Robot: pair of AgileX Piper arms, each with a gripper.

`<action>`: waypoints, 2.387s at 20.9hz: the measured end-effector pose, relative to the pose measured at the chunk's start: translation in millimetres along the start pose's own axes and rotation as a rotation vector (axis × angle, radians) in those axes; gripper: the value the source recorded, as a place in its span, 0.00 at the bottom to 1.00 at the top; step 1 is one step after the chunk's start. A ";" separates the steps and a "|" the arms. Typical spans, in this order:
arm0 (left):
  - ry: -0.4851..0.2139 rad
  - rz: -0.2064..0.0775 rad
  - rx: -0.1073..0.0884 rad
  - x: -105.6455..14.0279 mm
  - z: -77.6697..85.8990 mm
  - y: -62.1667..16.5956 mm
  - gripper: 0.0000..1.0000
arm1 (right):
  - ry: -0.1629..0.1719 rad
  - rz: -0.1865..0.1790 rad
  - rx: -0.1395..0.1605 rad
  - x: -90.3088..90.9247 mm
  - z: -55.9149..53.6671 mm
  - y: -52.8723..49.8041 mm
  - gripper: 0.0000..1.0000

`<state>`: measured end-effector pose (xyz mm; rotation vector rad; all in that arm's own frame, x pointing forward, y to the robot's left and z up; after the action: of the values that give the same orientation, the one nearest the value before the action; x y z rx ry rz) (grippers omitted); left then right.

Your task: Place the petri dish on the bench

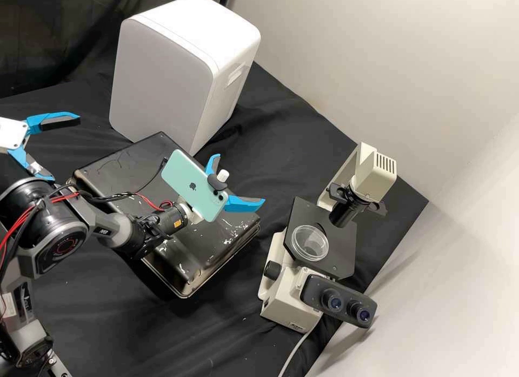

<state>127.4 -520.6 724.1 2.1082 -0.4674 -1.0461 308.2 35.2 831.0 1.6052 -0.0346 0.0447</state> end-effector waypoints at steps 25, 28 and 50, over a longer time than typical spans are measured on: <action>-0.063 -0.047 -0.042 1.7 4.9 -7.1 1.00 | -0.156 0.094 0.014 -16.8 63.7 30.8 1.00; -0.073 -0.052 -0.044 2.2 6.6 -8.0 1.00 | -0.184 0.121 0.013 -18.6 72.3 38.6 1.00; -0.058 -0.065 -0.047 4.8 8.9 -11.5 1.00 | -0.223 0.184 0.007 21.0 93.1 63.7 1.00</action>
<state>123.2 -519.7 709.3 2.0685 -0.4014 -1.1468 326.6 -59.9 892.4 1.6043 -0.3554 0.0085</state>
